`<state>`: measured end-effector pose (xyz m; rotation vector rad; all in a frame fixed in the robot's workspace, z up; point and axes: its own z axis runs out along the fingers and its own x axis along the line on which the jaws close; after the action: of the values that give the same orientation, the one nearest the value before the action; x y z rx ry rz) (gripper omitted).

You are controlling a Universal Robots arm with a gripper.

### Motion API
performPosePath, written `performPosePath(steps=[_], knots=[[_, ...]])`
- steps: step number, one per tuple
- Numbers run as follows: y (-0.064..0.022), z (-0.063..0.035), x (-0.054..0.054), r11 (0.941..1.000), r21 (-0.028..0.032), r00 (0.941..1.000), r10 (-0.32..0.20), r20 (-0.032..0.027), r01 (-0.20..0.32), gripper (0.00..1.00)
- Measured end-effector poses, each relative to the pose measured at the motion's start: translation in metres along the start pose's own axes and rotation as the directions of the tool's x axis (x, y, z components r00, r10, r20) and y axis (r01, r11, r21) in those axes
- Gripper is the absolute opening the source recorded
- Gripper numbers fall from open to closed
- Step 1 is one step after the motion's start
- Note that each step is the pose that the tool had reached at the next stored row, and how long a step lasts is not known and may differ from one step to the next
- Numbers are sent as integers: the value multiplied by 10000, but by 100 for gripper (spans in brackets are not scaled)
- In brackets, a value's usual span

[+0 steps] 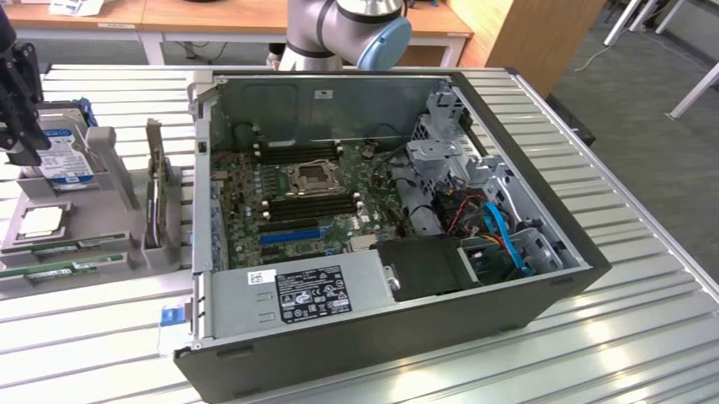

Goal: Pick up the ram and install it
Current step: 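Pick up the ram and move it above insertion slot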

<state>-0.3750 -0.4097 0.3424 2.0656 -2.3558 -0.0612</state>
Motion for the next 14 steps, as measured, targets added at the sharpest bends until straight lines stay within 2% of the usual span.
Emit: performPosePath(steps=[14], knots=[[-3,78,1,10000,0,10000,0,-1,0,31]])
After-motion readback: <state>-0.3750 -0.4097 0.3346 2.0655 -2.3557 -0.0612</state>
